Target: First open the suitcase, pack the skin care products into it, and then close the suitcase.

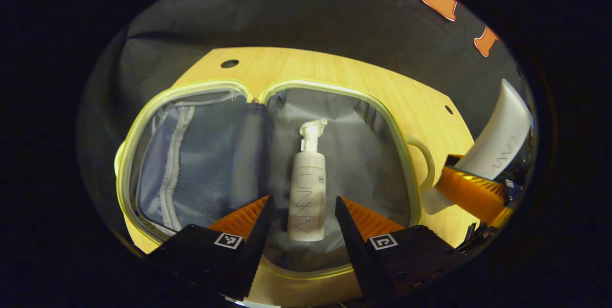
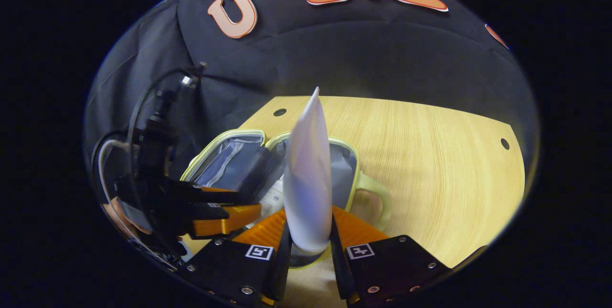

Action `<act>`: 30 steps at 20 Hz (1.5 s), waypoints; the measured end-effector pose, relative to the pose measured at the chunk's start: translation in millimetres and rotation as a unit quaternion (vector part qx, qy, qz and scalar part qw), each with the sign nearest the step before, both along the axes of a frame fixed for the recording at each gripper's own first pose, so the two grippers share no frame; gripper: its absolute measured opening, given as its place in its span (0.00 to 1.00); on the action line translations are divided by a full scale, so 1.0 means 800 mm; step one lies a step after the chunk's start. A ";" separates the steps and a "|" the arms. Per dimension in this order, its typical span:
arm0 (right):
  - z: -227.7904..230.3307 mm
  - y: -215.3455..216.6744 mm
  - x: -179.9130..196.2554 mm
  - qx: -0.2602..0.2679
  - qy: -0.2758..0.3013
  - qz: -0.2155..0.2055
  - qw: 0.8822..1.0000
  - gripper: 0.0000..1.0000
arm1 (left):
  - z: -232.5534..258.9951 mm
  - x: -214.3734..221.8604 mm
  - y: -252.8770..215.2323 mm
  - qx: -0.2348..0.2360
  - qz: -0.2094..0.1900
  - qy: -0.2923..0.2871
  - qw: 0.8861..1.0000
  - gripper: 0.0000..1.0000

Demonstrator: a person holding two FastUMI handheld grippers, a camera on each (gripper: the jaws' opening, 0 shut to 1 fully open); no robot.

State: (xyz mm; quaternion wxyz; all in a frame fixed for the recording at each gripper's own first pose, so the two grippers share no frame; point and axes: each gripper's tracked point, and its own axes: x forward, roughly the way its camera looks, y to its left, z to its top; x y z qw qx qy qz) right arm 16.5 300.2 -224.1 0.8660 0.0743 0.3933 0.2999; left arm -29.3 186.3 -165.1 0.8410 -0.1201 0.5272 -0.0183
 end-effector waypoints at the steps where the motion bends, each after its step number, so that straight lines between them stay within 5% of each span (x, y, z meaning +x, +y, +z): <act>1: -0.007 0.002 -0.001 0.000 0.008 0.001 1.000 0.42 | 0.009 0.002 0.011 0.009 0.004 -0.012 1.000 0.82; 12: -0.108 0.063 -0.001 -0.031 0.154 -0.005 0.988 0.42 | 0.035 -0.038 0.141 0.051 0.117 -0.034 0.991 0.88; 15: -0.120 0.082 -0.019 -0.023 0.226 -0.006 0.974 0.42 | 0.026 -0.047 0.158 0.054 0.139 -0.026 0.988 0.88; 24: -0.132 0.085 -0.011 -0.036 0.272 -0.063 0.960 0.47 | 0.022 -0.053 0.186 0.065 0.150 -0.025 0.986 0.88; 30: -0.108 0.066 -0.001 -0.027 0.244 -0.081 0.966 0.52 | 0.030 -0.052 0.218 0.076 0.172 -0.040 0.981 0.88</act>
